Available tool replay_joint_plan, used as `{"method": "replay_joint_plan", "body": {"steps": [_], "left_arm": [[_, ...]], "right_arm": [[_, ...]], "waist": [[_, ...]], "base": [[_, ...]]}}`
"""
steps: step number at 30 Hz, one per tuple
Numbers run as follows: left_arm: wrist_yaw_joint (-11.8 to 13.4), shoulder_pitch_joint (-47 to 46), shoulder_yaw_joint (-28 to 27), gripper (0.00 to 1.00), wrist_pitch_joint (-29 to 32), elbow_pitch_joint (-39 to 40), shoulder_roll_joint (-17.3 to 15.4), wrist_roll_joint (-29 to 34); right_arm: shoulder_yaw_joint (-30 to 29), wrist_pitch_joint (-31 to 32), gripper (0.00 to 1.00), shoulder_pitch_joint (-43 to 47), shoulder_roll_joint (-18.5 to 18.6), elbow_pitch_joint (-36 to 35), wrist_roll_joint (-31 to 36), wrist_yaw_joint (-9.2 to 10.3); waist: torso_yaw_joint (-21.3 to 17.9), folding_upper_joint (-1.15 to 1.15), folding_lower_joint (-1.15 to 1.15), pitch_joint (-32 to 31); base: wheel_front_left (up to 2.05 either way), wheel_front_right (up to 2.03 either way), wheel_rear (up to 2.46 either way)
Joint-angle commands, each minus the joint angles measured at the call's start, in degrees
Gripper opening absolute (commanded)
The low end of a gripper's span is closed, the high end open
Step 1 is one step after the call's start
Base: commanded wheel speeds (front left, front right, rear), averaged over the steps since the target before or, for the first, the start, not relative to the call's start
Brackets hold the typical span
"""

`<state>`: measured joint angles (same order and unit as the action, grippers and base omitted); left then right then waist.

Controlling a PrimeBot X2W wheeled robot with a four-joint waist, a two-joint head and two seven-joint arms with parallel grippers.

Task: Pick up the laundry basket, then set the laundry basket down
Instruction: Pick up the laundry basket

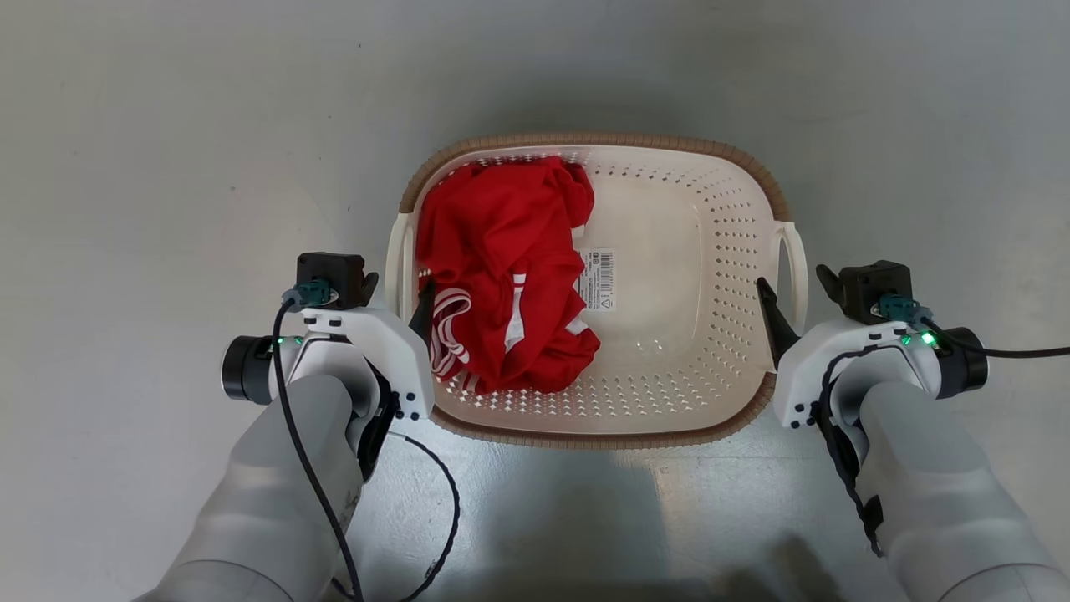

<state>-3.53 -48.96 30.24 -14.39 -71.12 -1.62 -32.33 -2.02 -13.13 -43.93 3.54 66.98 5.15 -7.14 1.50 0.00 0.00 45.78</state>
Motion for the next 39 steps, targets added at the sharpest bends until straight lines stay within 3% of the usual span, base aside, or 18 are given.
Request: {"method": "replay_joint_plan", "body": {"steps": [1, 20, 39], "left_arm": [[0.56, -0.25, -0.58, 1.00, 0.01, -0.16, -1.26, -0.78], [3.79, -2.67, 4.27, 1.00, 3.00, -1.35, -1.26, -1.89], [4.39, -2.45, 6.48, 1.00, 3.89, -2.04, -1.26, -3.70]], "right_arm": [[1.45, -0.85, 1.00, 0.61, -0.67, 0.16, -1.00, -0.35], [6.53, 2.05, 1.00, -1.81, -0.67, 3.51, -6.04, -0.35], [8.07, 2.28, 1.00, -2.33, -0.67, 4.38, -7.75, -0.35]], "waist": [[-0.03, 0.00, 0.00, 0.32], [-0.05, 0.00, 0.00, 2.22], [0.26, 0.00, 0.00, 1.76]], "base": [[0.00, 0.00, 0.00], [0.00, 0.00, 0.00], [0.00, 0.00, 0.00]]}}
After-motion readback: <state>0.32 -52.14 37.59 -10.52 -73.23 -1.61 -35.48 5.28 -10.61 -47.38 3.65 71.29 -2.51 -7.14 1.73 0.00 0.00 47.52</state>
